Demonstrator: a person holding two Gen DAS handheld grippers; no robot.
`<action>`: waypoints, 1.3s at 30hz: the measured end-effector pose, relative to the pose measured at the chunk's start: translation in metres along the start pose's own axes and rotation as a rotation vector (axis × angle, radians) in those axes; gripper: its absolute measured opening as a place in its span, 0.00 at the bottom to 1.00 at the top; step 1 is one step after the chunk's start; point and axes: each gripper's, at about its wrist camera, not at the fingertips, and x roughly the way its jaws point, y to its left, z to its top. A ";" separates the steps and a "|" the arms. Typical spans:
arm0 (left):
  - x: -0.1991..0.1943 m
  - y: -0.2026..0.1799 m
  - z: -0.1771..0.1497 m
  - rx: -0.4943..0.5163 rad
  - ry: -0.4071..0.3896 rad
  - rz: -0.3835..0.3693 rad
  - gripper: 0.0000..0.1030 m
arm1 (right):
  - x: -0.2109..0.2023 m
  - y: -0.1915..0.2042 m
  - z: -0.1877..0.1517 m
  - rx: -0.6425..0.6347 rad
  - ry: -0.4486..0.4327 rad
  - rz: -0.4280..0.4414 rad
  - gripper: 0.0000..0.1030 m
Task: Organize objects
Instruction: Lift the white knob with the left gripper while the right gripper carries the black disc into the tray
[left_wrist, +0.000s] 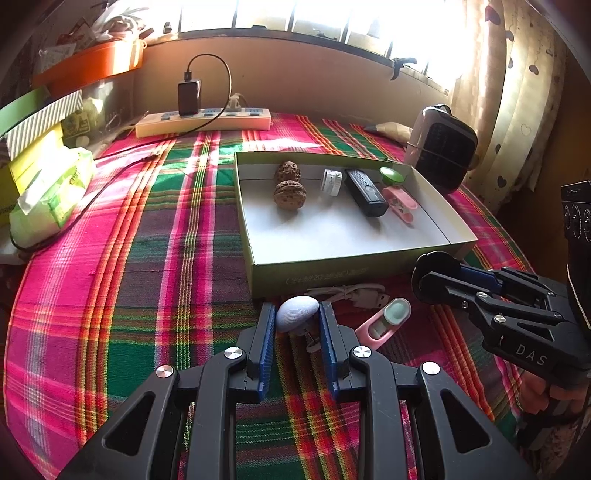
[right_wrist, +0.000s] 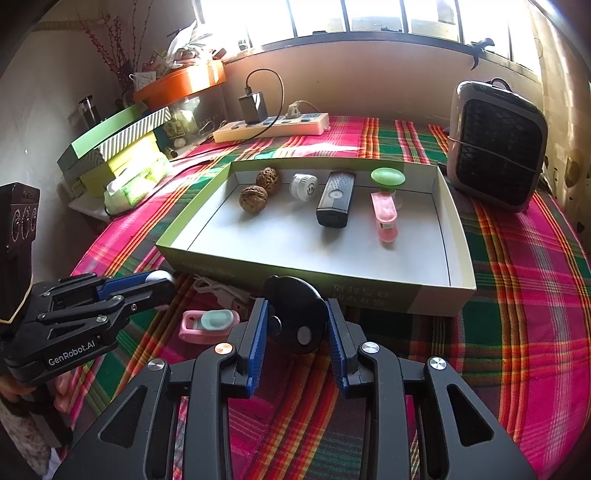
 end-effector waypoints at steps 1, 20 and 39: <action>-0.001 0.000 0.001 0.000 -0.003 -0.002 0.21 | -0.001 0.001 0.000 0.000 -0.002 0.001 0.31; -0.016 -0.003 0.022 0.014 -0.055 -0.017 0.21 | -0.016 0.008 0.023 -0.039 -0.051 0.006 0.31; 0.002 0.002 0.045 0.008 -0.054 -0.013 0.21 | 0.017 0.014 0.063 -0.096 -0.029 0.029 0.31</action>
